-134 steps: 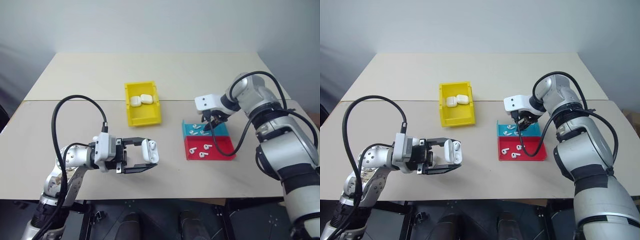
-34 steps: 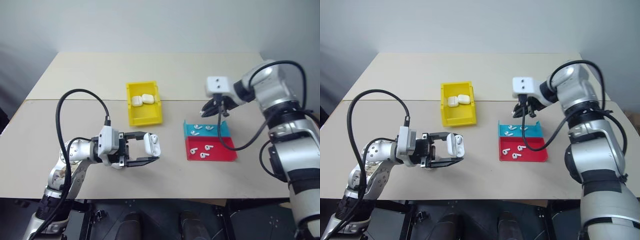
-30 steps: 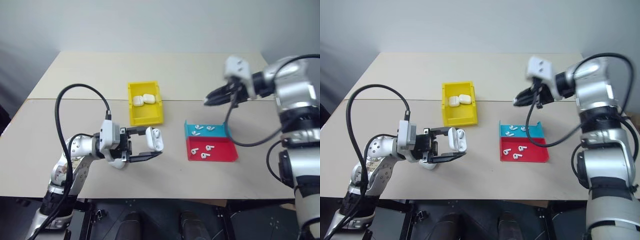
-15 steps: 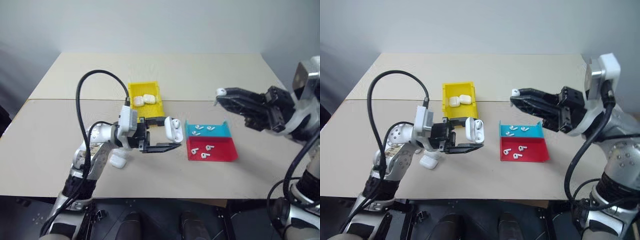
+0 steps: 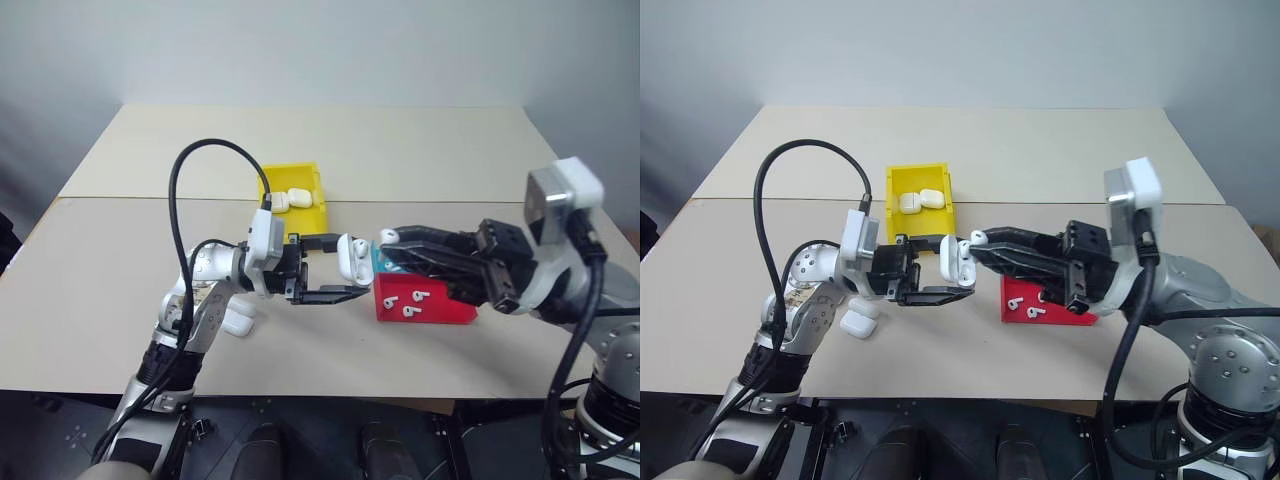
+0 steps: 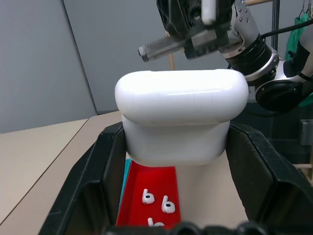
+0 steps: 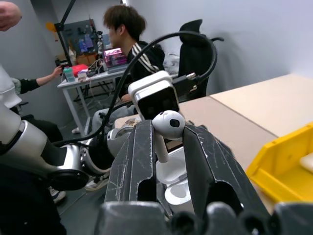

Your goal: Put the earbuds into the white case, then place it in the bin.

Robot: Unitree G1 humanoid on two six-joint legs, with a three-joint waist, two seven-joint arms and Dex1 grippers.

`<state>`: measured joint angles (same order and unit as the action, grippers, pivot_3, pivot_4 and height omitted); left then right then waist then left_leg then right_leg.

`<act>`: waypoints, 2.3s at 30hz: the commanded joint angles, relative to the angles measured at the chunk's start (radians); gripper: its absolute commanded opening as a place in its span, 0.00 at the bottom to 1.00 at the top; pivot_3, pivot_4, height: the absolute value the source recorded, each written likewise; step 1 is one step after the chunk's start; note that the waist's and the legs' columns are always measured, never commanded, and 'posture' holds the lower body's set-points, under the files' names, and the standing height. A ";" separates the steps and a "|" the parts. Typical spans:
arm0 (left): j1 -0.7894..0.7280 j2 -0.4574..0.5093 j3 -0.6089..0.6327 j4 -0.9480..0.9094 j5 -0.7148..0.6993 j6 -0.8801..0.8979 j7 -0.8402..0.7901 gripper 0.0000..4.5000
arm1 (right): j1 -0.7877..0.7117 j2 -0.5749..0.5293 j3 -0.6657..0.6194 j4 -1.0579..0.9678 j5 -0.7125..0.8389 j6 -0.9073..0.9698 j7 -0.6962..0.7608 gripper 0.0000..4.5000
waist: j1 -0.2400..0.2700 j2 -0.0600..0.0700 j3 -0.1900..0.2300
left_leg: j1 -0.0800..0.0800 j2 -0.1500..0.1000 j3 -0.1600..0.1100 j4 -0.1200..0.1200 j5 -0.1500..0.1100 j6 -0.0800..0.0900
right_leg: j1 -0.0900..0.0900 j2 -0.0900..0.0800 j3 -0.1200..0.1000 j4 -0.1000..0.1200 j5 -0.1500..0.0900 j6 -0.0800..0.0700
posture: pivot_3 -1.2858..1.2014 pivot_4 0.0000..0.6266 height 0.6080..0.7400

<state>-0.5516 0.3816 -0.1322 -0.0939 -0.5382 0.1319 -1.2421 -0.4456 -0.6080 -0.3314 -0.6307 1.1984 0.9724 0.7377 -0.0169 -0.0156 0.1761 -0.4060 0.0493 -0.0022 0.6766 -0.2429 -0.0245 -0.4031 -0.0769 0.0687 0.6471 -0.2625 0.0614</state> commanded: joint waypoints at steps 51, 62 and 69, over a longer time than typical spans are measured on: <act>-0.009 -0.024 0.016 -0.016 0.017 -0.046 0.007 0.62 | 0.136 -0.085 0.190 -0.034 -0.232 -0.309 0.100 0.14 | 0.002 0.000 0.000 | 0.000 0.000 0.000 0.000 0.000 0.000 | 0.000 0.000 0.000 -0.001 0.000 0.000 | 0.52 0.24 1.00; -0.011 -0.030 0.011 -0.010 0.015 -0.049 0.009 0.62 | 0.143 -0.097 0.186 -0.041 -0.238 -0.315 0.100 0.63 | 0.002 0.000 0.000 | 0.000 0.000 0.000 0.000 0.000 0.000 | 0.000 0.000 0.000 -0.001 0.000 0.000 | 0.52 0.24 1.00; -0.010 -0.029 0.013 -0.004 0.016 -0.052 0.005 0.62 | 0.158 -0.129 0.150 -0.029 -0.225 -0.331 0.120 0.63 | 0.002 -0.001 0.000 | 0.000 0.000 0.000 0.000 0.000 0.000 | 0.000 0.000 0.000 -0.001 0.000 0.000 | 0.52 0.24 1.00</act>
<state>-0.5497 0.3584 -0.1362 -0.0793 -0.5096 0.1067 -1.2380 -0.2936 -0.7237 -0.1436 -0.6437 0.9623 0.6603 0.8468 -0.0152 -0.0162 0.1761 -0.4060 0.0492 -0.0023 0.6767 -0.2429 -0.0245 -0.4029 -0.0769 0.0687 0.6465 -0.2625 0.0615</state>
